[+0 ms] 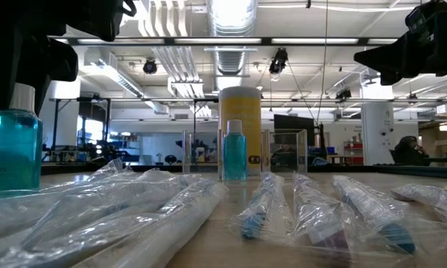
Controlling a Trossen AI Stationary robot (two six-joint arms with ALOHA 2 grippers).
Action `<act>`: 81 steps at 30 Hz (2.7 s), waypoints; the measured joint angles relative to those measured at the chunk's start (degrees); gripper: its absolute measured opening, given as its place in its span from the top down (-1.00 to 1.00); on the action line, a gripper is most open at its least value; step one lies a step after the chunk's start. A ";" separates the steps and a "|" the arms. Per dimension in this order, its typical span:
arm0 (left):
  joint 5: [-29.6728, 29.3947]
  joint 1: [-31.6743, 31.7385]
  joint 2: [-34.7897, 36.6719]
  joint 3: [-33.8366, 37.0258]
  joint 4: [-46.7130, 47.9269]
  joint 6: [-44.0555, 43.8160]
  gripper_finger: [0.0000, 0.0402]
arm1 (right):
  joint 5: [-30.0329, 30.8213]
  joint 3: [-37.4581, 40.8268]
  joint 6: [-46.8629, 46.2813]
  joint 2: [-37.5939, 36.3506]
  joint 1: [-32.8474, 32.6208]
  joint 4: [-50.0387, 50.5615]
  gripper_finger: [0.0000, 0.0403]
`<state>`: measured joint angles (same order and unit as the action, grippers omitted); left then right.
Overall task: Pick & Place toothbrushing station
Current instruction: Put the blue mouthwash into the transparent organizer
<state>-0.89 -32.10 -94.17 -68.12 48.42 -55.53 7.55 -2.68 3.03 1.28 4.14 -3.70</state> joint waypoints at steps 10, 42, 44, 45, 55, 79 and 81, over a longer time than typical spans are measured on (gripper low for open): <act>0.00 0.13 0.00 0.00 0.02 -0.48 -0.10 | 0.00 0.00 0.00 0.00 0.02 0.00 0.96; -7.72 1.43 10.55 -6.96 8.06 23.84 0.52 | 0.02 -0.02 -0.02 -0.02 0.02 -1.22 0.96; -10.11 2.47 14.21 -5.87 8.32 25.66 0.52 | 0.02 -0.02 0.00 -0.02 0.02 -1.22 0.96; -10.93 3.00 16.14 -5.15 8.06 26.46 0.52 | 0.02 -0.02 0.00 0.00 0.00 -1.22 0.96; -15.66 6.27 39.83 11.07 2.16 31.72 0.52 | 0.02 0.00 -1.34 0.04 0.02 -1.27 0.96; -16.57 6.25 74.07 40.49 -5.91 22.79 0.52 | -0.55 0.11 -10.36 0.07 0.01 0.52 0.96; -16.82 6.25 75.14 40.68 -6.75 21.97 0.52 | -0.55 0.11 -10.36 0.07 0.02 0.54 0.96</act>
<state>-17.70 -25.85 -19.03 -27.44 41.68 -33.56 7.01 -2.57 -7.33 1.34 4.16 -3.17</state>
